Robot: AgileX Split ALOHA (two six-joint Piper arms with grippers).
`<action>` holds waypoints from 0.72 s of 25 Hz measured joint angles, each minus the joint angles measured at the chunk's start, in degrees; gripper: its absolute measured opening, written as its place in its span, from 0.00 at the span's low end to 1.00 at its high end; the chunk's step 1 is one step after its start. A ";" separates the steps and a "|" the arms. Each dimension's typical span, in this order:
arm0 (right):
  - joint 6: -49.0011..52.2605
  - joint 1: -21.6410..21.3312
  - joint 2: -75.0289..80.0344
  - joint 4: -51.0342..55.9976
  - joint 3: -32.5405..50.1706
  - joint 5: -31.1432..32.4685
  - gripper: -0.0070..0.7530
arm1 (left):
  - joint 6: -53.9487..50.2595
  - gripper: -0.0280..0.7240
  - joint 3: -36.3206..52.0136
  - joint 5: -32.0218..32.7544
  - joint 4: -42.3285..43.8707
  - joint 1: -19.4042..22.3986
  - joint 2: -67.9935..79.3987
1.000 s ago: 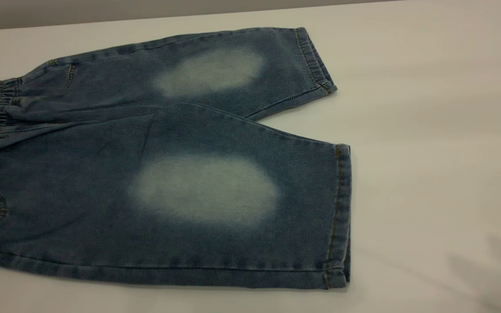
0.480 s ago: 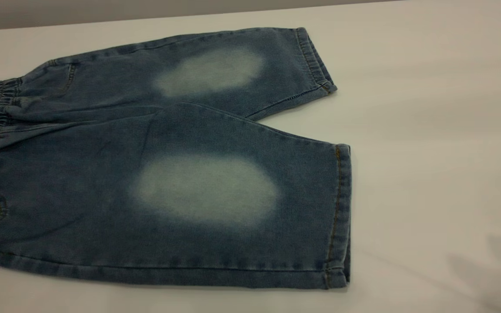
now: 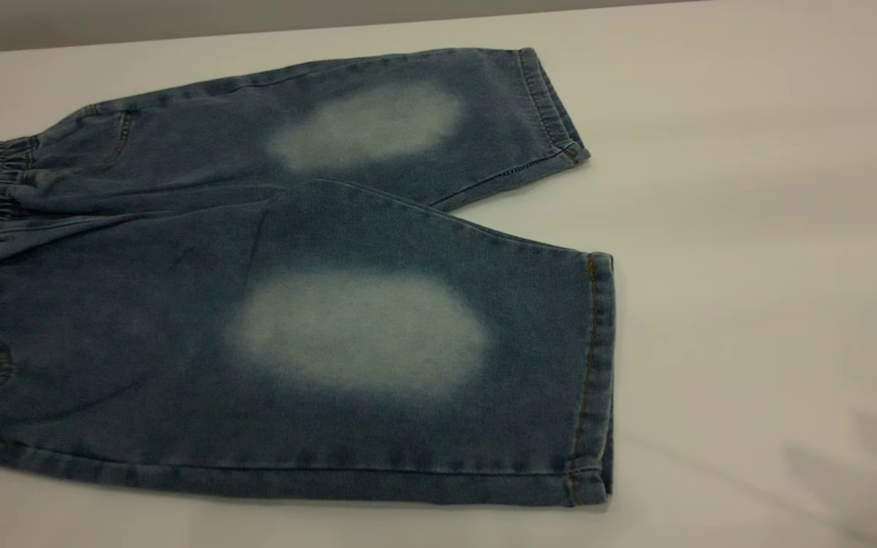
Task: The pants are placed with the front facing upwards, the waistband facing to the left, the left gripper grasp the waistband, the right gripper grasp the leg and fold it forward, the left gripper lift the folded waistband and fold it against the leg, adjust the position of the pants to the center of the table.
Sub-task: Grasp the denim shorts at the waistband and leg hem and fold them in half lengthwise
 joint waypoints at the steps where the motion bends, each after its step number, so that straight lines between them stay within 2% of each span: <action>1: 0.00 0.00 0.00 0.00 0.00 0.00 0.54 | 0.00 0.63 0.00 0.00 0.00 0.00 0.00; 18: 0.00 0.00 0.00 0.00 0.00 0.00 0.54 | -0.23 0.63 0.01 -0.58 -0.62 -0.10 3.38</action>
